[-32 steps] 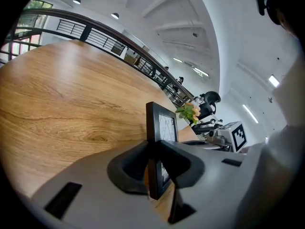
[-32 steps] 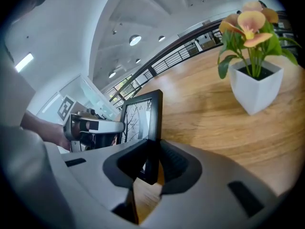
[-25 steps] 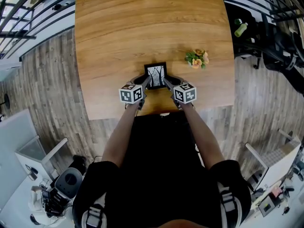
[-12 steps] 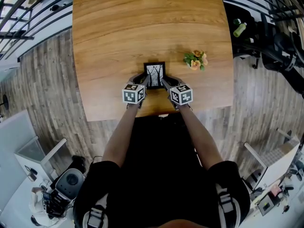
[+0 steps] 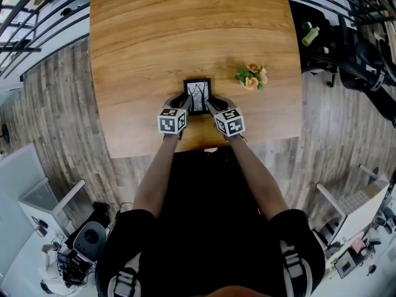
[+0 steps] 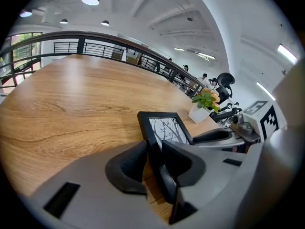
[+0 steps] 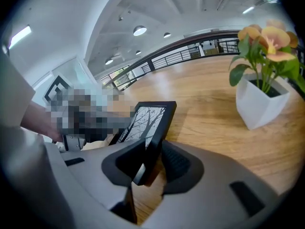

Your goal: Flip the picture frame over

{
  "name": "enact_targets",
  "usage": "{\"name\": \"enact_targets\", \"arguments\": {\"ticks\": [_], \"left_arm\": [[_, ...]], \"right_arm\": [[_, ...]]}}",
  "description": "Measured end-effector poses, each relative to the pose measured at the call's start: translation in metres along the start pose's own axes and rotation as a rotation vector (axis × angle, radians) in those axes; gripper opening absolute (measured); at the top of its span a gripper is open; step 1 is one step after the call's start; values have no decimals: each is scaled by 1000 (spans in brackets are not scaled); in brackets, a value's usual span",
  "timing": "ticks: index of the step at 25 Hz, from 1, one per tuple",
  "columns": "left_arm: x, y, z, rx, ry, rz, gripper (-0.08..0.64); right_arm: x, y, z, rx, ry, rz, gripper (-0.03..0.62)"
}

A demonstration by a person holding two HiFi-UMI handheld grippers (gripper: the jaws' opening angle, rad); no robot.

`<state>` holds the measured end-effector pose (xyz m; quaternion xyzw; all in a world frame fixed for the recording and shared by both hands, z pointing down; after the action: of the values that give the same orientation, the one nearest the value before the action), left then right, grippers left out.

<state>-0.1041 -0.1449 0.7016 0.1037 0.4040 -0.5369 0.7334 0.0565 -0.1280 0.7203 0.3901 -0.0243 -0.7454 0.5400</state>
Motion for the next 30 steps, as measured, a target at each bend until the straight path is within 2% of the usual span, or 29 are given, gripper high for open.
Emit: {"name": "enact_targets", "arguments": {"ticks": [6, 11, 23, 30], "left_arm": [[-3, -1, 5, 14, -17, 7, 117], [-5, -2, 6, 31, -31, 54, 118], [-2, 0, 0, 39, -14, 125, 124], [-1, 0, -11, 50, 10, 162, 124]], "right_arm": [[0, -1, 4, -30, 2, -55, 120], [1, -2, 6, -40, -3, -78, 120], [3, -2, -3, -66, 37, -97, 138], [-2, -1, -12, -68, 35, -131, 117]]}}
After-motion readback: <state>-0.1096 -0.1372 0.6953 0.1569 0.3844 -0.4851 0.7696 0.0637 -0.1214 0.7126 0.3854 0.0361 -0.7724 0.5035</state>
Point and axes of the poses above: the fingertips, and each gripper's own axes: z forward along the fingers, y to its right, x out of its top, the point moved 6 cm from there along -z, backward along the fingers, and after that the axes turned 10 degrees about z, right-handed, at the moved point
